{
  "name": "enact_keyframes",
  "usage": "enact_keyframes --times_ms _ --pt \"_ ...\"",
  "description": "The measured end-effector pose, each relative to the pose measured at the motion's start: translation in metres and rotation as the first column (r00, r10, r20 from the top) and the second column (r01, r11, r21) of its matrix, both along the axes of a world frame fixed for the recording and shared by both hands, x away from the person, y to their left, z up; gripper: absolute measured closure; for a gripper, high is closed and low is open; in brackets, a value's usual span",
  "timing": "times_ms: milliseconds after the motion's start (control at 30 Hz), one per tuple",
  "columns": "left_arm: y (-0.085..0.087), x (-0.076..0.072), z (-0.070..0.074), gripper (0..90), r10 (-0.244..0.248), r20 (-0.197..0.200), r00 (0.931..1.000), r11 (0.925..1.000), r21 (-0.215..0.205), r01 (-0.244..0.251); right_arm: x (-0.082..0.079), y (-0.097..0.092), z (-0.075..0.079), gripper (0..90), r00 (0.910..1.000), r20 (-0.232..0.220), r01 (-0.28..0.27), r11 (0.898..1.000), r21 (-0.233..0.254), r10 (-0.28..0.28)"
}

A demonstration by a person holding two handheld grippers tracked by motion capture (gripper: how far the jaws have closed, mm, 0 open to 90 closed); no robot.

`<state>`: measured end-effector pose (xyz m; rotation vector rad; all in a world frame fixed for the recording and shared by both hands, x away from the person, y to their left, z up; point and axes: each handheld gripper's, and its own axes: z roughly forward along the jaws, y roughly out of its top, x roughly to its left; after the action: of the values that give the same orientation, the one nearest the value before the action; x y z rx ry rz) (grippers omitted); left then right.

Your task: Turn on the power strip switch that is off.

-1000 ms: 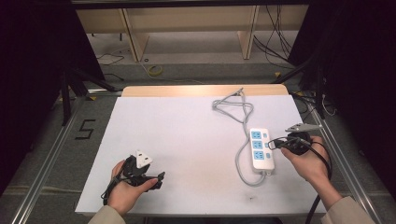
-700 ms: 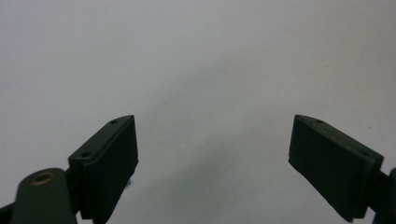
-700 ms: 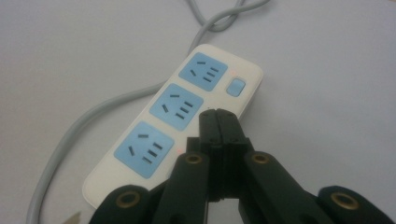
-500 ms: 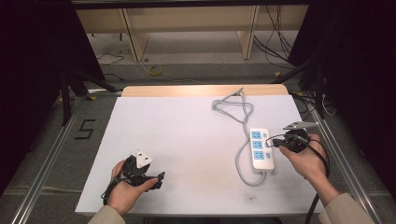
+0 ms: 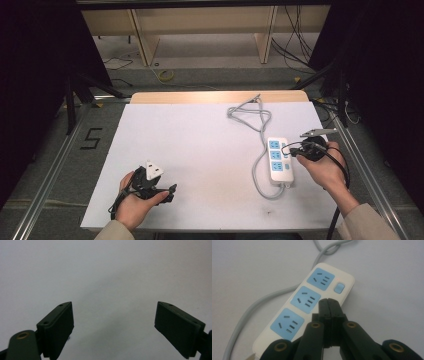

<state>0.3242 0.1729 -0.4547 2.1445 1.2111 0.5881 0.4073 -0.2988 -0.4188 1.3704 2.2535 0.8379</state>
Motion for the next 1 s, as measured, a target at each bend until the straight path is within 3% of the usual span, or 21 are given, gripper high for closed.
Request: enact_keyframes --times_ms 1000 --pt "-0.001 0.0 0.0 15.2 0.001 0.002 1.0 1.0 -0.002 -0.001 0.016 0.007 -0.01 90.0 0.9989 -0.047 0.003 1.0 -0.023 -0.005"
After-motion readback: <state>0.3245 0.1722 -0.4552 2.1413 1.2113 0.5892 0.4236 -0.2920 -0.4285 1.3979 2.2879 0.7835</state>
